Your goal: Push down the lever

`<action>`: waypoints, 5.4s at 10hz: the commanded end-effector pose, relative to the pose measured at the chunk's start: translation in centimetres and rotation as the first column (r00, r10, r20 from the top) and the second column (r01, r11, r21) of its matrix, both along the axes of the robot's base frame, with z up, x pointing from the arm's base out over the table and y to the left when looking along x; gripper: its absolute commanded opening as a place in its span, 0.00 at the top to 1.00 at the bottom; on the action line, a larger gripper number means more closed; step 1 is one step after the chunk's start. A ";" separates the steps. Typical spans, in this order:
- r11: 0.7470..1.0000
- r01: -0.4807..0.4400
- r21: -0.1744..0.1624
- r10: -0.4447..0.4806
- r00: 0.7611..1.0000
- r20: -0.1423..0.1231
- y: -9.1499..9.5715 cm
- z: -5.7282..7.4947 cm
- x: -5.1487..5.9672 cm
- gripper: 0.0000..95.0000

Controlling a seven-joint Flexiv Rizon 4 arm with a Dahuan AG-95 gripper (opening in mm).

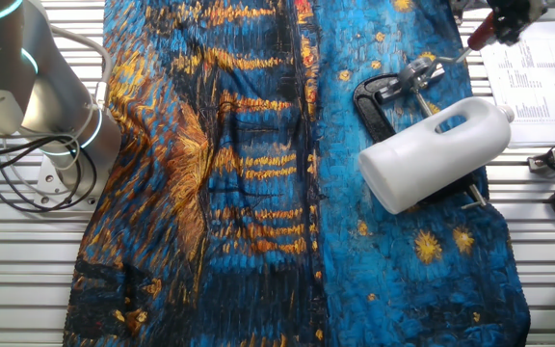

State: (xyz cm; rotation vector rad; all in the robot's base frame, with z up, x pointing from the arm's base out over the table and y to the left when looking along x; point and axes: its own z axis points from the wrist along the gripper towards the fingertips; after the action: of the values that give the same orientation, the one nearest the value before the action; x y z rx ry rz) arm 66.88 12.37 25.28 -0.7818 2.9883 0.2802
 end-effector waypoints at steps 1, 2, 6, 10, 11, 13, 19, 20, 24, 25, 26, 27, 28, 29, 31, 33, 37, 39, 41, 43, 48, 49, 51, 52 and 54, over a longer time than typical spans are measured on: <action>1.000 0.005 0.006 -0.005 1.000 0.010 0.1 0.0 0.4 1.00; 1.000 -0.004 0.009 0.004 0.999 0.040 0.1 0.0 0.4 1.00; 0.997 -0.051 0.053 0.044 0.990 0.132 0.1 0.0 0.4 0.80; 0.997 -0.046 0.065 0.033 0.983 0.178 0.1 0.0 0.4 1.00; 0.997 -0.046 0.063 0.034 0.981 0.190 0.1 0.0 0.4 1.00; 0.997 -0.038 0.069 0.024 0.981 0.193 0.1 0.0 0.4 1.00; 0.995 -0.033 0.094 0.010 0.972 0.234 0.4 0.3 0.3 1.00; 0.995 -0.028 0.097 0.005 0.972 0.234 0.5 0.5 0.1 1.00; 0.994 -0.019 0.103 -0.008 0.967 0.255 1.3 1.1 0.3 1.00; 0.995 -0.011 0.099 -0.015 0.968 0.252 1.8 1.4 0.7 1.00; 0.995 -0.005 0.100 -0.021 0.968 0.251 2.1 1.6 1.0 1.00; 0.995 -0.004 0.099 -0.021 0.968 0.252 2.3 1.6 1.2 1.00; 0.994 -0.012 0.105 -0.016 0.965 0.262 2.3 1.7 1.2 1.00; 0.995 -0.019 0.102 -0.010 0.962 0.274 2.4 1.7 1.2 1.00; 0.994 -0.034 0.100 0.002 0.953 0.302 2.4 1.6 1.7 1.00; 0.994 -0.032 0.106 -0.003 0.949 0.314 2.5 1.6 1.9 1.00; 0.994 -0.024 0.109 -0.013 0.946 0.322 3.2 1.6 3.1 1.00; 0.994 -0.022 0.109 -0.014 0.946 0.324 3.3 1.5 3.5 1.00; 0.994 -0.029 0.106 -0.008 0.944 0.329 3.0 1.1 3.8 1.00; 0.994 -0.016 0.107 -0.018 0.949 0.314 2.5 0.8 4.0 1.00; 0.990 -0.051 0.132 0.004 0.942 0.335 2.5 0.8 4.0 1.00; 0.990 -0.062 0.128 0.014 0.939 0.345 2.5 0.8 4.0 1.00; 0.989 -0.081 0.124 0.029 0.928 0.372 2.5 0.8 4.0 1.00; 0.989 -0.077 0.126 0.025 0.928 0.373 2.5 0.8 4.0 1.00; 0.989 -0.075 0.130 0.022 0.928 0.371 2.5 0.8 4.0 1.00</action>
State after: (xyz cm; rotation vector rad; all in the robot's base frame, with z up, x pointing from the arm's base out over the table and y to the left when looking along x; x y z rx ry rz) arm 70.91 14.89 26.21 -0.7872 2.5650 0.3042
